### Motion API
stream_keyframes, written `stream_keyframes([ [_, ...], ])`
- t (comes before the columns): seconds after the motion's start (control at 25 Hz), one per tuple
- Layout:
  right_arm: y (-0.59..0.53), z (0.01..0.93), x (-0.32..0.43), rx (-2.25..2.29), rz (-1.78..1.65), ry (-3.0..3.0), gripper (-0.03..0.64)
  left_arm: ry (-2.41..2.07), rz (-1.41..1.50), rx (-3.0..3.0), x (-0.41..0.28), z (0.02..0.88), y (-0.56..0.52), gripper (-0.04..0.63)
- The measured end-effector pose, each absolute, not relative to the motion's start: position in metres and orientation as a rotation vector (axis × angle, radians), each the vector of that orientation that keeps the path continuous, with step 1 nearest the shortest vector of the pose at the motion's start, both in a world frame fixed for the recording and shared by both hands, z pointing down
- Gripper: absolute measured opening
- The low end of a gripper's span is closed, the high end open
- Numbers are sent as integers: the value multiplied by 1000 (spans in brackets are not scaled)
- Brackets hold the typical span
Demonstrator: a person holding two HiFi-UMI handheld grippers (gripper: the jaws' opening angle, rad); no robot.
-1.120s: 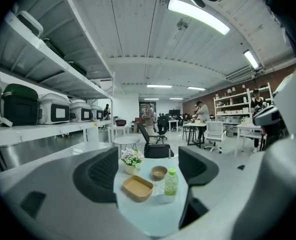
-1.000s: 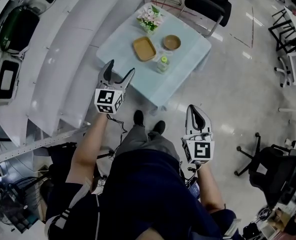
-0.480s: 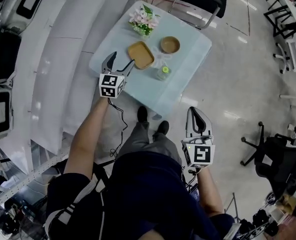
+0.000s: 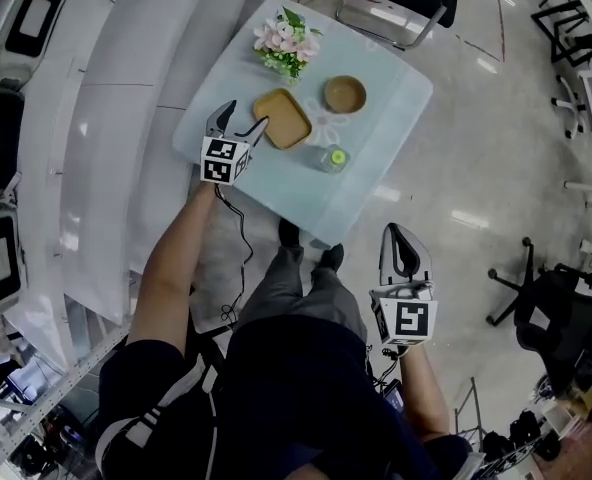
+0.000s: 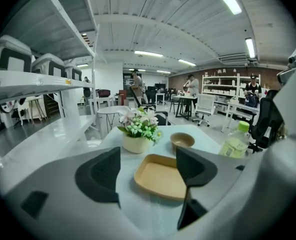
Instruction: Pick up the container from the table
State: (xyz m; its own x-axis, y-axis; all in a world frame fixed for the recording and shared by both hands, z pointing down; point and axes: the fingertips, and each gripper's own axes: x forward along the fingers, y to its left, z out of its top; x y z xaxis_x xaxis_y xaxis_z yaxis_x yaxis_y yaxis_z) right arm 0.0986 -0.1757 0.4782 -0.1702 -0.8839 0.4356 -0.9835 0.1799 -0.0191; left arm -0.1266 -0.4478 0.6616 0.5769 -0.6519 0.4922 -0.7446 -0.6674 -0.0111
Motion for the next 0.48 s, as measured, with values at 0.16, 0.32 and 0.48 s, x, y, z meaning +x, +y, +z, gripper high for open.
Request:
stream_keyframes([
  [0.16, -179, 492, 101, 1755, 465, -2101, 0, -1112, 766, 2592, -127, 690, -464, 345],
  [0.32, -185, 500, 100, 1759, 488, -2091, 0, -1043, 835, 2570, -127, 716, -476, 325],
  [0.48, -188, 508, 101, 1758, 510, -2069, 0, -994, 871, 2551, -126, 734, -485, 305],
])
